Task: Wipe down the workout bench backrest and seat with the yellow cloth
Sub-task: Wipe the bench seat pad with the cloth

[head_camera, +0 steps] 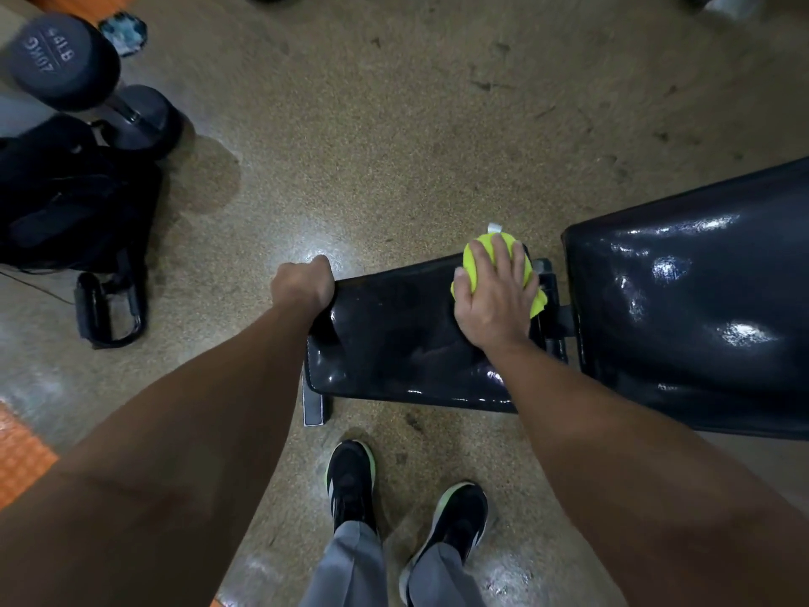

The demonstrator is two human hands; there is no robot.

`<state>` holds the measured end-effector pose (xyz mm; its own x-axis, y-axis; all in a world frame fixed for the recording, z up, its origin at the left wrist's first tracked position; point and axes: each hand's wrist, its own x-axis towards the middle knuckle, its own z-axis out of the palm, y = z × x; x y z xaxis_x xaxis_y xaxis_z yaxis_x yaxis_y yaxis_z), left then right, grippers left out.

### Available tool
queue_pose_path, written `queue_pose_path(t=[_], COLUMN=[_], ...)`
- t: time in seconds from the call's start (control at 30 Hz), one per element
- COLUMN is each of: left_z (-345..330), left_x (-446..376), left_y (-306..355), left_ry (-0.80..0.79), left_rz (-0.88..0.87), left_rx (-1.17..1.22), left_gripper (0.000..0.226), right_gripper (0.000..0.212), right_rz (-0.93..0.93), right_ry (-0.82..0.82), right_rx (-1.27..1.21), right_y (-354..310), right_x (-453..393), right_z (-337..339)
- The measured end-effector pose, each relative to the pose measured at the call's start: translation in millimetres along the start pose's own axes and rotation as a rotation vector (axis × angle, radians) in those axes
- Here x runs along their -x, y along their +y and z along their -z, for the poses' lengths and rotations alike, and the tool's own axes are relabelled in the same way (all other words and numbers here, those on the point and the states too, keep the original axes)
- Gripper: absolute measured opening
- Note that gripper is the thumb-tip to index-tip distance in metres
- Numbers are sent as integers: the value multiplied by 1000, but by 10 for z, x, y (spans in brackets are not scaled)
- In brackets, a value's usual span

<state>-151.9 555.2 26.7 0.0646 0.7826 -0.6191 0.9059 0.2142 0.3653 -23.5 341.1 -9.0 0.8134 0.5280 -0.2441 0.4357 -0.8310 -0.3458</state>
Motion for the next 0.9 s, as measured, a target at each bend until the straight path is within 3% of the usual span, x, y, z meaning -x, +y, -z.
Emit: queue_pose_path(t=[0.1, 0.3, 0.5, 0.6, 0.7, 0.8, 0.9], left_z=[-4, 9, 3, 23, 36, 39, 31], left_x=[5, 35, 11, 31, 46, 39, 39], left_y=[16, -1, -10, -1, -8, -5, 1], left_ry=[-3, 5, -4, 1, -4, -6, -15], left_rz=[-15, 4, -4, -8, -1, 4, 0], left_rx=[-35, 2, 30, 16, 20, 37, 19], left_gripper=[49, 47, 47, 47, 44, 47, 49], right_gripper=[67, 66, 70, 67, 64, 64, 68], right_rz=[-18, 267, 50, 244, 410, 331, 184], right_ry=[-25, -29, -18, -45, -61, -33, -42], right_rx=[3, -21, 47, 5, -8, 42, 78], right_y=[-258, -302, -329, -543, -345, -220, -521], right_x=[-44, 395, 21, 232, 437, 248, 88], right_z=[-21, -87, -49, -100, -110, -84, -93])
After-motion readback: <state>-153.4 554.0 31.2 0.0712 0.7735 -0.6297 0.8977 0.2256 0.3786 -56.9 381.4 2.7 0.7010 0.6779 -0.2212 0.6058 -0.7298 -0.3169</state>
